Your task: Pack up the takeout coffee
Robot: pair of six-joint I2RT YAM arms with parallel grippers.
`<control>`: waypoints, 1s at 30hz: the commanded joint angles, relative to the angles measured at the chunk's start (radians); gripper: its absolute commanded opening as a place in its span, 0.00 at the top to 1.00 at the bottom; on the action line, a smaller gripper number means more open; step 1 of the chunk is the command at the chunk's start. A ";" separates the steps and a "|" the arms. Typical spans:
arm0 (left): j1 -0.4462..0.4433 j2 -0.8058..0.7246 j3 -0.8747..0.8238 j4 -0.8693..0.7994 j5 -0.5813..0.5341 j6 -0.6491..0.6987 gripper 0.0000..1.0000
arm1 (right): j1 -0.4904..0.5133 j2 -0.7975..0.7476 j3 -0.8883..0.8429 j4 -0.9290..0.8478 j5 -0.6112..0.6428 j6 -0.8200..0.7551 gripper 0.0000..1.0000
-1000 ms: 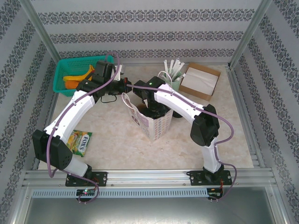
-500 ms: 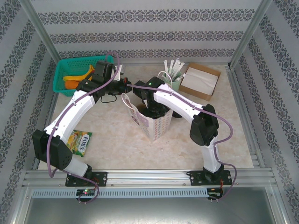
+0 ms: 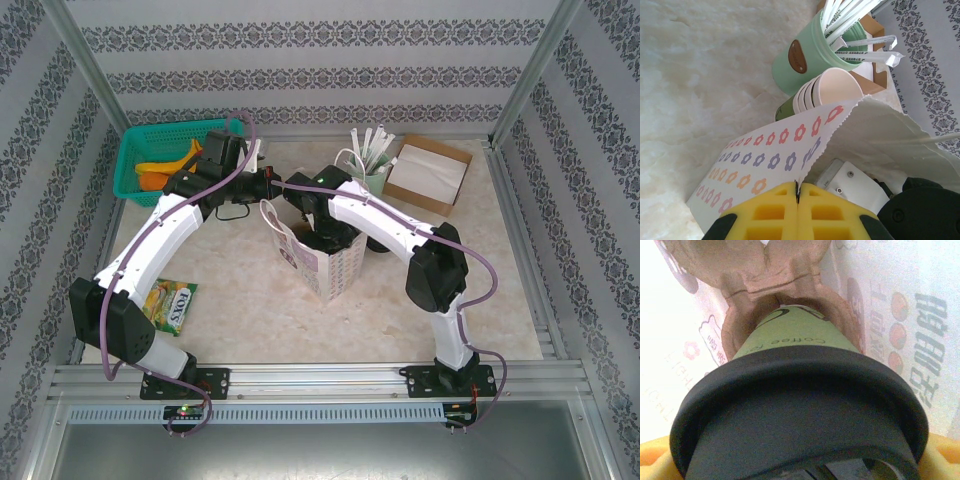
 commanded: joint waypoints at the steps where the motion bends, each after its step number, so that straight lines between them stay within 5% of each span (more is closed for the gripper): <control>1: -0.005 -0.008 -0.003 0.043 0.013 -0.009 1.00 | -0.005 0.026 -0.025 0.030 -0.006 0.019 0.27; 30: -0.005 -0.011 -0.006 0.041 0.018 -0.011 1.00 | -0.008 0.029 -0.068 0.077 -0.003 0.022 0.27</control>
